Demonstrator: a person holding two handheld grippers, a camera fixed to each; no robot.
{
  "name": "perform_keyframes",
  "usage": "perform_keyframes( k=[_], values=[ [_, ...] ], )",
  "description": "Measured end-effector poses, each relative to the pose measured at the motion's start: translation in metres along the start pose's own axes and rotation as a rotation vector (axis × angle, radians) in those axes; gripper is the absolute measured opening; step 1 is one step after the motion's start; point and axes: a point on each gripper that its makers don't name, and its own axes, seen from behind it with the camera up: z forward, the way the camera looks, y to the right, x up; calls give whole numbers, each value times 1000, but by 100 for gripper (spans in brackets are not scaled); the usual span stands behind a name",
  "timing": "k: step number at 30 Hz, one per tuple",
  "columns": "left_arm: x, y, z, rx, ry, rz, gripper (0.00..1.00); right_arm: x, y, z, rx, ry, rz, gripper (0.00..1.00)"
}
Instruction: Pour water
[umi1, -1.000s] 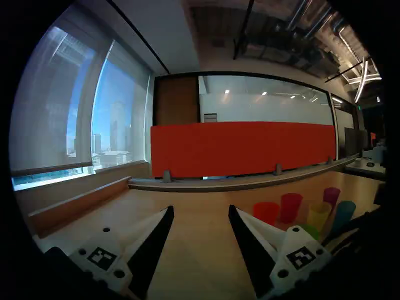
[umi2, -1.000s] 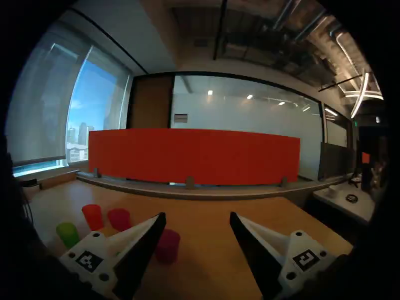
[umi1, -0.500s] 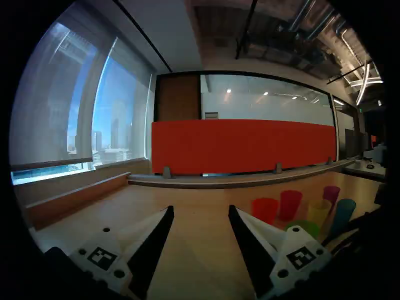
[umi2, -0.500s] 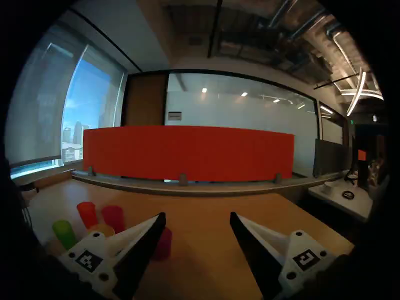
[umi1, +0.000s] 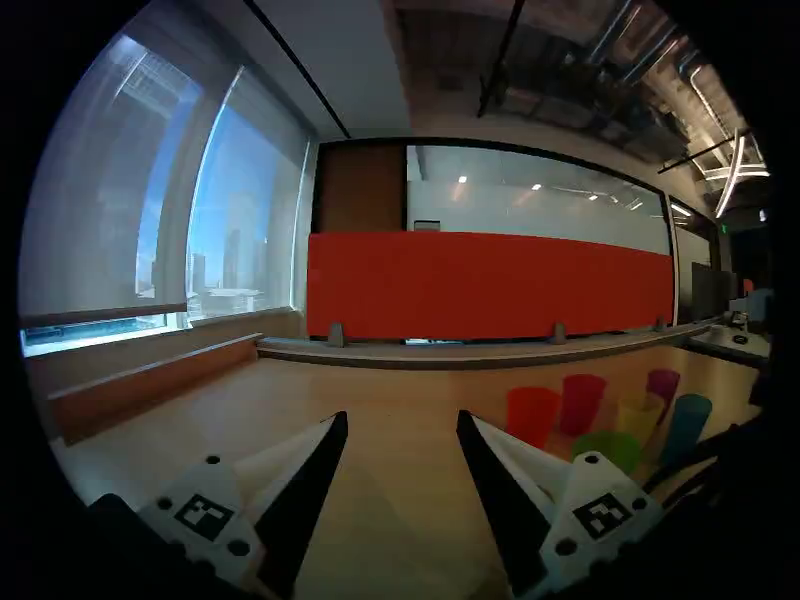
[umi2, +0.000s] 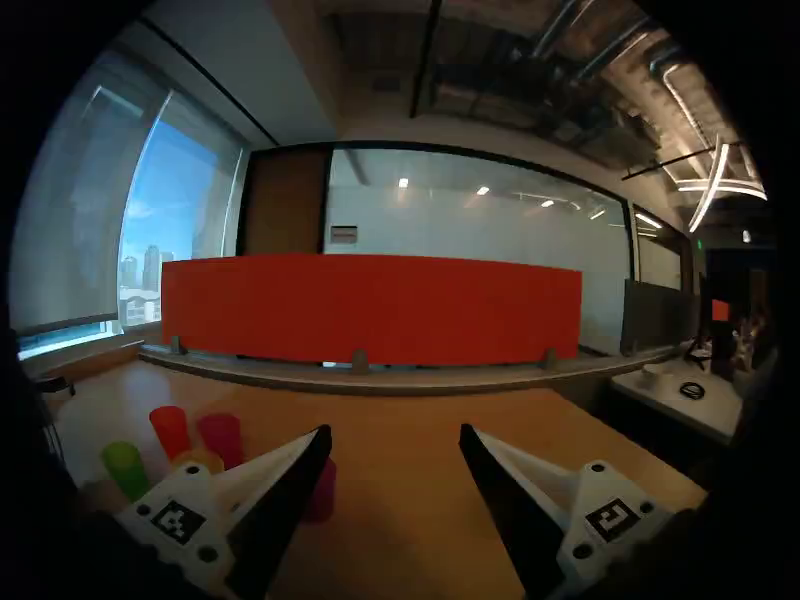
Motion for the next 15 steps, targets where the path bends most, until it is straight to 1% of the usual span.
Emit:
perform_keyframes(
  k=[15],
  values=[
    [-1, 2, -1, -9, 7, 8, 80, 5, -3, -1, 0, 5, -2, 99]
  ],
)
